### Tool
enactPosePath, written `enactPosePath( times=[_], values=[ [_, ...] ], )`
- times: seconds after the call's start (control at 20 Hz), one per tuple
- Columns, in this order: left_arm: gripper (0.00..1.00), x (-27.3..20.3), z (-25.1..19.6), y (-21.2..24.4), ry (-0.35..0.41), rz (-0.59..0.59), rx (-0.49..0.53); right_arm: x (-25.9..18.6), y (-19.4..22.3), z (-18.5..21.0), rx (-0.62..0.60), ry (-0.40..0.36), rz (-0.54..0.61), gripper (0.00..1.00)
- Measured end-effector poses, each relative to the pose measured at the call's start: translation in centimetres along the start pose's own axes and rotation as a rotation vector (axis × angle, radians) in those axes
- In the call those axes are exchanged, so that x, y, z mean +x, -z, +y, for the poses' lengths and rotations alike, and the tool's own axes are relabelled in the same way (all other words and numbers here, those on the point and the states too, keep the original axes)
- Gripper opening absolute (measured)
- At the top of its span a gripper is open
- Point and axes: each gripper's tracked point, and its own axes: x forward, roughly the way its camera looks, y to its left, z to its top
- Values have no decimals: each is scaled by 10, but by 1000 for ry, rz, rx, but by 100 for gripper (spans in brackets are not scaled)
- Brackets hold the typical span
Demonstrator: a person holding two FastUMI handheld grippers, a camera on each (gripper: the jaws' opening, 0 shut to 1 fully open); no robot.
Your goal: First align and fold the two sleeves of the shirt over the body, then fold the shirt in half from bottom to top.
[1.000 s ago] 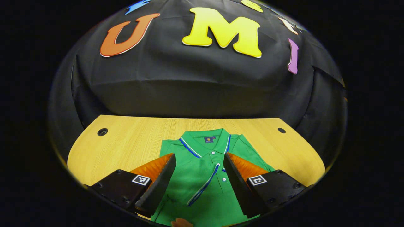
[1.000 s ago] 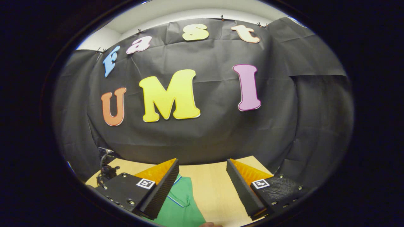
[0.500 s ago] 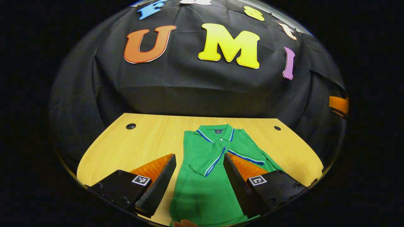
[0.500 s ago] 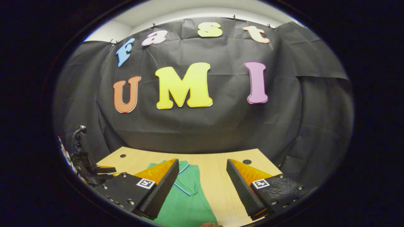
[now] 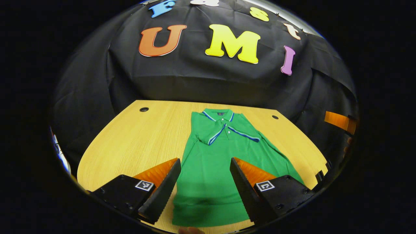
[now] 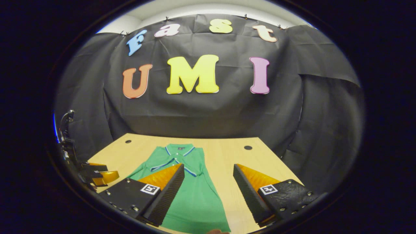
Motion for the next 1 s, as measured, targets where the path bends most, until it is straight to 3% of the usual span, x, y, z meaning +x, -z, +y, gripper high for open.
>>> enactPosePath(
  times=[0.45, 1.0],
  values=[
    [98, -40, 0, 70, -81, 113, -24, -32, 97, -11, -33, -41, 182, 93],
    [98, -40, 17, 117, -129, 225, -10, -36, 172, -20, -27, -25, 347, 95]
  ],
)
